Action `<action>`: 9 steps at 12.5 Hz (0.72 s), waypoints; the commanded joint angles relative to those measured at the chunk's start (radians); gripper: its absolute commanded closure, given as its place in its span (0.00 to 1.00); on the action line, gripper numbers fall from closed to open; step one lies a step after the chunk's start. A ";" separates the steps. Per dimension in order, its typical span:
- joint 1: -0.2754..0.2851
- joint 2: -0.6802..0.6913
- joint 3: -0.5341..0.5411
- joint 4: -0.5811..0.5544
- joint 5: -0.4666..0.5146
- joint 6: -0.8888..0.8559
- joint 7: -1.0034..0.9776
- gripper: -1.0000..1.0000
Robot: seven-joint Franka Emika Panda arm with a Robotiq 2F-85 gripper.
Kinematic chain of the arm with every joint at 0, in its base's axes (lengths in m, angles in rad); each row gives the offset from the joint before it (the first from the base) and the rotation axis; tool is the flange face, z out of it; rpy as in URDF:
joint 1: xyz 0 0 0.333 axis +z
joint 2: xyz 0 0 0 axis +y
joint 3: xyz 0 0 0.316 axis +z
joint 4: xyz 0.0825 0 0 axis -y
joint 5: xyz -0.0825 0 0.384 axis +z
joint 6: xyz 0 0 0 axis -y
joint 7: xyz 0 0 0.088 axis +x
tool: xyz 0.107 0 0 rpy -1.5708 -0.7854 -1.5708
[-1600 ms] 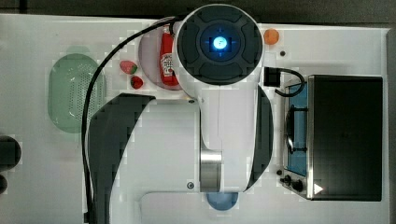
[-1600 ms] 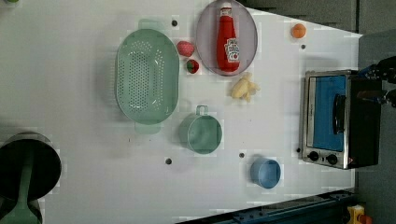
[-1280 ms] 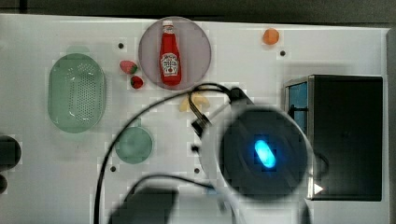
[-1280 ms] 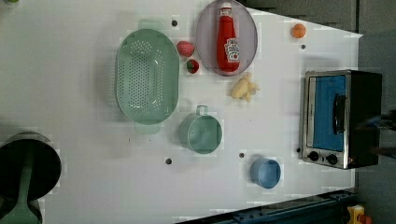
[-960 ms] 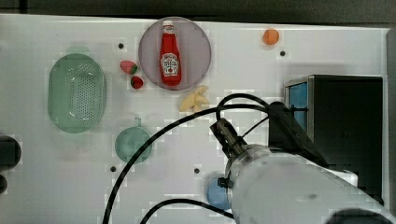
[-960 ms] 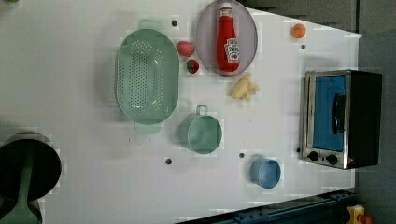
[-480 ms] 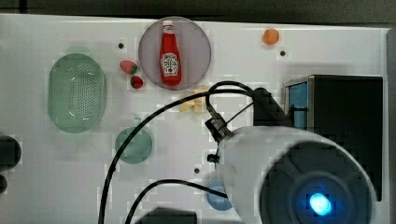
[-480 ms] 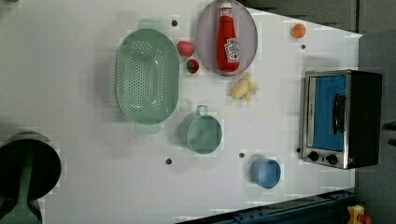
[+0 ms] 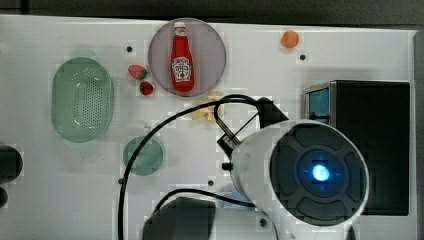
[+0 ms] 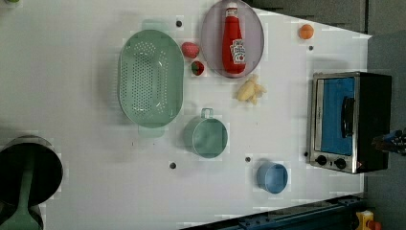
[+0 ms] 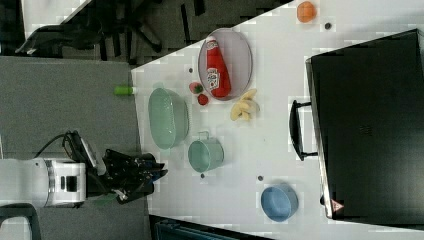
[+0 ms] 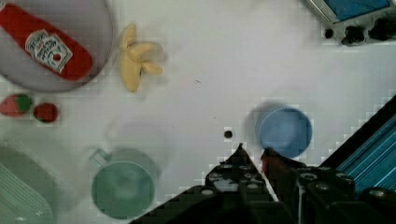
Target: Flap open oven.
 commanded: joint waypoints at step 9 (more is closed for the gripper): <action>-0.047 0.025 -0.236 -0.209 -0.252 0.428 -0.841 0.82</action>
